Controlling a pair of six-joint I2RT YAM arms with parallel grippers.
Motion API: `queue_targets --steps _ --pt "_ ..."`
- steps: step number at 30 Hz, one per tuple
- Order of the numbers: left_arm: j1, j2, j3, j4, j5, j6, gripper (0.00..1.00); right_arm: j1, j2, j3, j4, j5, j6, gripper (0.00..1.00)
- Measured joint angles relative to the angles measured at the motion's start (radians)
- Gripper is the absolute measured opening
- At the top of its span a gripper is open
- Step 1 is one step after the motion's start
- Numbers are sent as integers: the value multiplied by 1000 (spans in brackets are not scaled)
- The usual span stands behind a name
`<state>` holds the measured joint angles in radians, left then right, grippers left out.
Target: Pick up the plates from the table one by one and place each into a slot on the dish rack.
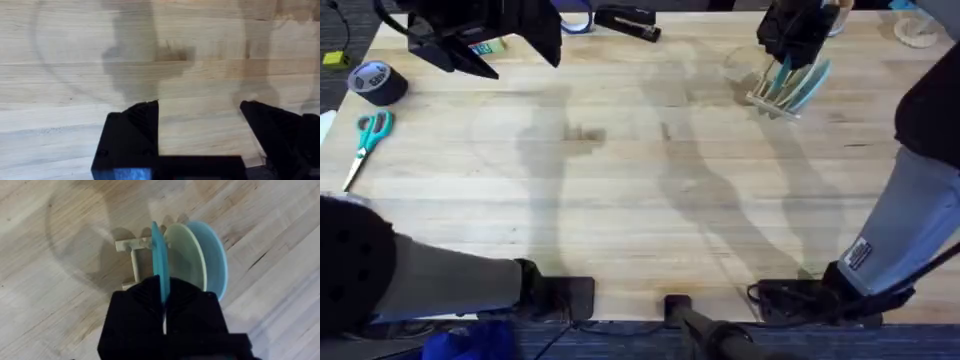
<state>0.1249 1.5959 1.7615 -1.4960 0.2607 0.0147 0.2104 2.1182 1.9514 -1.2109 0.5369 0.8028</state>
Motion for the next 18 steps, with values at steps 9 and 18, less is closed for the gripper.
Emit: queue_targets --steps 9,18 --pt "0 0 0 0 0 0 994 -4 0 0 2 1 0 127" --pt "0 0 0 0 0 0 994 -4 0 0 3 1 -1 187"
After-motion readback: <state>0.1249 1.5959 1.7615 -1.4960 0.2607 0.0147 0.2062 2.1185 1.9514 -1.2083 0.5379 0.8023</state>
